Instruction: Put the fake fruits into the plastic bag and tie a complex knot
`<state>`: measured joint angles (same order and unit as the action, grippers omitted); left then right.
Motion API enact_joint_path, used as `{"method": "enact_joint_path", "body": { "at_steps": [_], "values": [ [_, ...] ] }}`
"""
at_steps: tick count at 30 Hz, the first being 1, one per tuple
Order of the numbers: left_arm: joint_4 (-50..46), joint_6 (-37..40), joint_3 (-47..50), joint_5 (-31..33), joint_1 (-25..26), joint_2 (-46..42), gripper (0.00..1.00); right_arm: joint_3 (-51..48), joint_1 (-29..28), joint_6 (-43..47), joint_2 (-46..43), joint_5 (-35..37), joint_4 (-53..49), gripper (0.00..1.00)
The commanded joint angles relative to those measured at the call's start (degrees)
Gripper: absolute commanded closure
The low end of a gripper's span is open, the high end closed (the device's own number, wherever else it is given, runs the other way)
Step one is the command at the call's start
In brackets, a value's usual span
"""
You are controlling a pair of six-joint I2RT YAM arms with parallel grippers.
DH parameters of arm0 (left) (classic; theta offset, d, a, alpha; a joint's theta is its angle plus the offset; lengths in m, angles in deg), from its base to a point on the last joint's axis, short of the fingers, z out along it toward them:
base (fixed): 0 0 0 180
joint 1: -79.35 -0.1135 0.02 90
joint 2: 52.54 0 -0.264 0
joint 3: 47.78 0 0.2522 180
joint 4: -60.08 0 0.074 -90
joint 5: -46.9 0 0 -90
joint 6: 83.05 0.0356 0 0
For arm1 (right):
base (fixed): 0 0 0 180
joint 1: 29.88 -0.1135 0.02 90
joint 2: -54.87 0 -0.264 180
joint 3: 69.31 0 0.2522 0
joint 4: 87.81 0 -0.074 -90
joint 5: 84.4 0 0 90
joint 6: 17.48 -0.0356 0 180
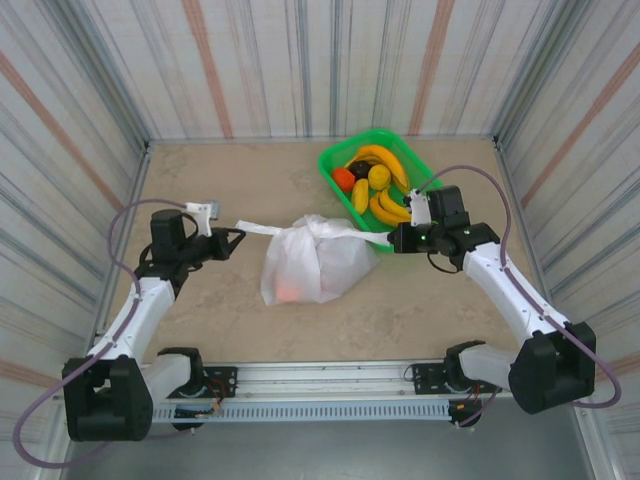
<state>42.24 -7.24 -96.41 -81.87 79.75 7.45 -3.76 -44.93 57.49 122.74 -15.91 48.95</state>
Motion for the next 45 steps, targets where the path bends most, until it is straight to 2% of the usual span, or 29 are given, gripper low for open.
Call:
{"method": "enact_joint_path", "body": {
  "at_steps": [1, 3, 11, 39, 41, 43, 45],
  "values": [
    [0.55, -1.28, -0.37, 7.56, -3.84, -0.73, 1.00, -1.69, 3.45, -1.40, -1.52, 5.87, -1.29, 1.00],
    [0.72, -1.39, -0.41, 6.98, -3.88, -0.51, 1.00, -2.19, 3.40, -2.08, -1.56, 3.26, 0.86, 1.00],
    [2.14, -1.10, -0.53, 4.58, -3.44, -0.36, 1.00, -1.62, 3.36, -2.93, -1.70, 0.70, 2.58, 1.00],
    [3.28, -0.70, -1.64, 4.09, -0.11, -0.46, 1.00, -0.69, 3.25, -2.99, -2.70, -0.13, 2.61, 1.00],
    [3.21, -0.50, -1.89, 4.11, 0.03, -1.00, 1.00, -0.81, 3.25, -2.99, -2.99, -1.38, 3.19, 0.97],
    [2.86, -0.48, -2.21, 4.07, 0.08, -1.54, 0.92, -0.64, 3.27, -2.93, -3.44, -2.31, 3.48, 0.90],
    [2.82, -0.44, -2.52, 3.55, 0.11, -2.19, 0.77, -0.57, 3.36, -2.12, -4.07, -3.45, 3.78, 0.84]
  ]
}}
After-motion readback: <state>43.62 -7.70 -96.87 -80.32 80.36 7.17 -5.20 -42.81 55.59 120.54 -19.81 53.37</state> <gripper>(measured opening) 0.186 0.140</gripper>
